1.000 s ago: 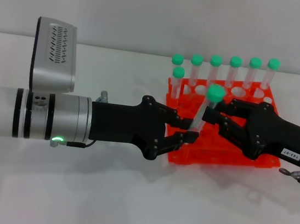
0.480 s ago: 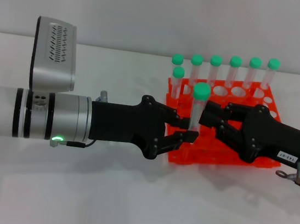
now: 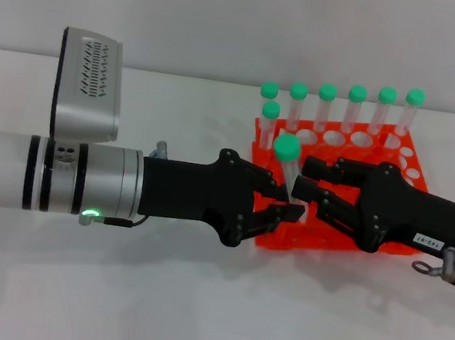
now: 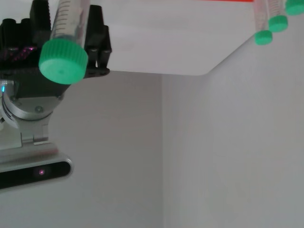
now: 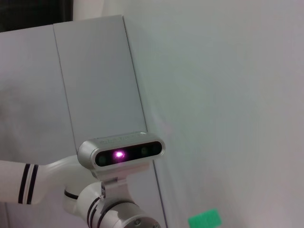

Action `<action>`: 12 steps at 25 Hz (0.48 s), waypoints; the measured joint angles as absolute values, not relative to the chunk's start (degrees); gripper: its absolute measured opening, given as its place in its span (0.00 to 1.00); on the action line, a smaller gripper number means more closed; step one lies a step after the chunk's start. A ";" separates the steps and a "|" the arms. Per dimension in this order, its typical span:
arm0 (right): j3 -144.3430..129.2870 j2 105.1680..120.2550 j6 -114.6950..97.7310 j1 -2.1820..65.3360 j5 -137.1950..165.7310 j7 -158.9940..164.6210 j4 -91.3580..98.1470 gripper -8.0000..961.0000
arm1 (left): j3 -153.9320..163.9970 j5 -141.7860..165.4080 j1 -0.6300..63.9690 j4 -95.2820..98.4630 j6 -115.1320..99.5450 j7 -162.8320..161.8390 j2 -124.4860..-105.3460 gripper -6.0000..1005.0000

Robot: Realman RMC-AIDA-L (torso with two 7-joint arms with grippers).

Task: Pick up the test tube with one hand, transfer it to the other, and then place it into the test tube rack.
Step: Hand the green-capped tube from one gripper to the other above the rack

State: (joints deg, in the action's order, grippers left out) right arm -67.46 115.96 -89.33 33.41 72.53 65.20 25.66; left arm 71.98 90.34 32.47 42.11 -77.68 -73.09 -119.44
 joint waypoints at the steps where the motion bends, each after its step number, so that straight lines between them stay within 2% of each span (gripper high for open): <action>1: -67.41 115.93 -89.28 33.41 72.53 65.08 25.74 0.30 | 72.13 90.34 32.50 42.11 -77.69 -73.25 -119.43 0.20; 2: -67.33 115.87 -89.26 33.37 72.49 64.97 25.79 0.31 | 72.30 90.34 32.54 42.10 -77.69 -73.41 -119.42 0.20; 8: -67.42 115.59 -89.09 32.97 71.91 64.76 26.65 0.50 | 72.56 90.64 32.82 42.13 -77.70 -74.47 -119.36 0.20; 12: -67.71 115.50 -89.00 33.24 72.10 64.68 26.71 0.58 | 72.61 90.89 32.99 42.34 -77.72 -75.18 -119.30 0.20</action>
State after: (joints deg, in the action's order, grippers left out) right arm -67.72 115.50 -89.00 33.24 72.10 64.68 26.71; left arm 72.61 90.89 32.99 42.34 -77.72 -75.18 -119.30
